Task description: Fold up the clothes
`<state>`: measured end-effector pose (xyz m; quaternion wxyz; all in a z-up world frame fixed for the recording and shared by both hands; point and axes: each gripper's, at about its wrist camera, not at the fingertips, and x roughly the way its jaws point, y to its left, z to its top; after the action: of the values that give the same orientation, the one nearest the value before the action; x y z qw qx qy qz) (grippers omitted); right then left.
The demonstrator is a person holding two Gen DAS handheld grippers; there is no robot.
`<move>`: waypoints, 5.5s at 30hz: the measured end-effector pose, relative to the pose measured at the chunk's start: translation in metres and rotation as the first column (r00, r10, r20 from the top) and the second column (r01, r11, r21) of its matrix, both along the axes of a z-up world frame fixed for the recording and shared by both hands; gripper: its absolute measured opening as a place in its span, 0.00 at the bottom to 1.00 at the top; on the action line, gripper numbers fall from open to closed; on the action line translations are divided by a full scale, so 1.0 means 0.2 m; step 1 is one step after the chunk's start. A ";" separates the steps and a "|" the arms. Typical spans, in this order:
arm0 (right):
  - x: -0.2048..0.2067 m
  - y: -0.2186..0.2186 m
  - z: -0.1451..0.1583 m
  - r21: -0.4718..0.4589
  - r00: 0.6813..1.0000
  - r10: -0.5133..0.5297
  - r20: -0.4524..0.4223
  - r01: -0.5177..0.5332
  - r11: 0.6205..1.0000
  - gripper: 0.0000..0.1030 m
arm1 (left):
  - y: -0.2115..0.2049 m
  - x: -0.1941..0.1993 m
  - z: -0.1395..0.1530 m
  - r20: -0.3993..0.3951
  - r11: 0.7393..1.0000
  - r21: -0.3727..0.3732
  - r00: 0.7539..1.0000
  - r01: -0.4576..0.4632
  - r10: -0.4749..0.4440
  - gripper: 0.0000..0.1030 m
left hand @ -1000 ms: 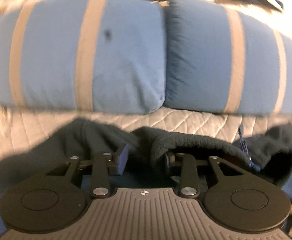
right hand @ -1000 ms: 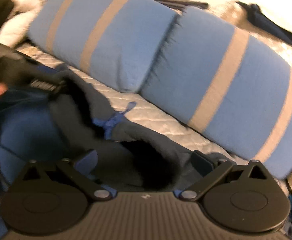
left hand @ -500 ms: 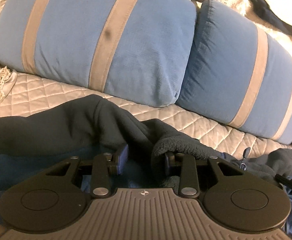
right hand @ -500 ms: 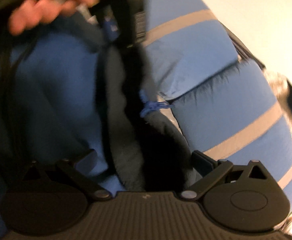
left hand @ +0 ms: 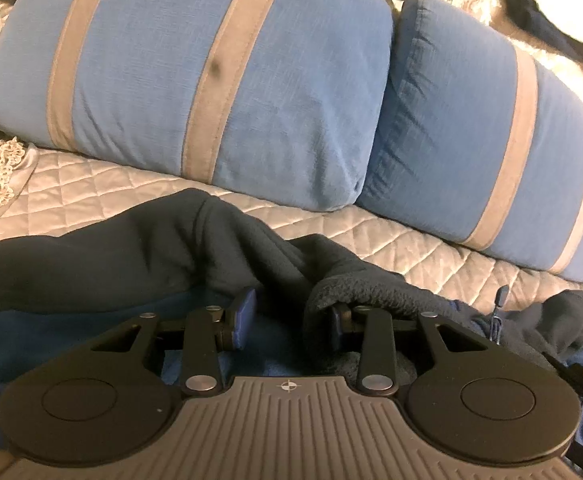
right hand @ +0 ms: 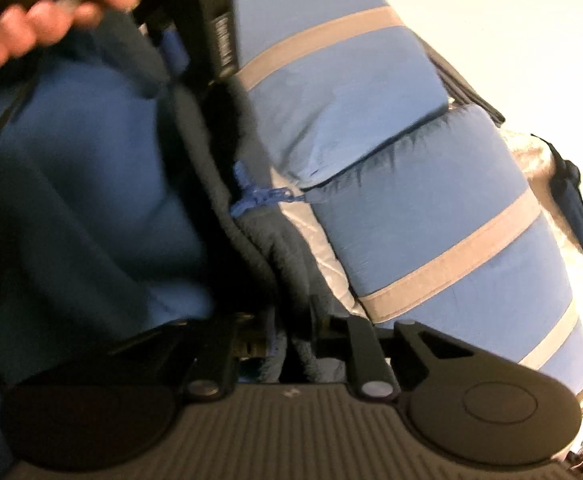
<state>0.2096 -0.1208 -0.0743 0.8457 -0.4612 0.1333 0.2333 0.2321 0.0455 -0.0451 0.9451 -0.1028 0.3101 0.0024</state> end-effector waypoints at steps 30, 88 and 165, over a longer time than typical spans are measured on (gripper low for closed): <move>-0.02 -0.06 0.09 0.114 0.997 -0.047 -0.066 0.055 0.992 0.14 | -0.66 -0.29 -0.14 -0.288 0.018 0.911 0.667 0.412 -0.687 0.82; 0.29 -0.53 0.30 0.497 0.966 0.189 -0.179 -0.077 0.864 0.23 | -0.21 -0.08 -0.12 0.005 0.515 0.742 0.765 0.429 -0.644 0.72; 1.05 -1.20 0.38 0.577 0.848 -0.324 -0.419 0.524 0.627 0.96 | 0.52 0.59 -0.13 -0.208 0.844 0.193 0.861 0.501 -0.464 0.69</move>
<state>0.4201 -0.3601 0.0018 0.9568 -0.0419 0.2619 0.1189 0.3506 0.1487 -0.0714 0.8938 0.0945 0.3949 -0.1905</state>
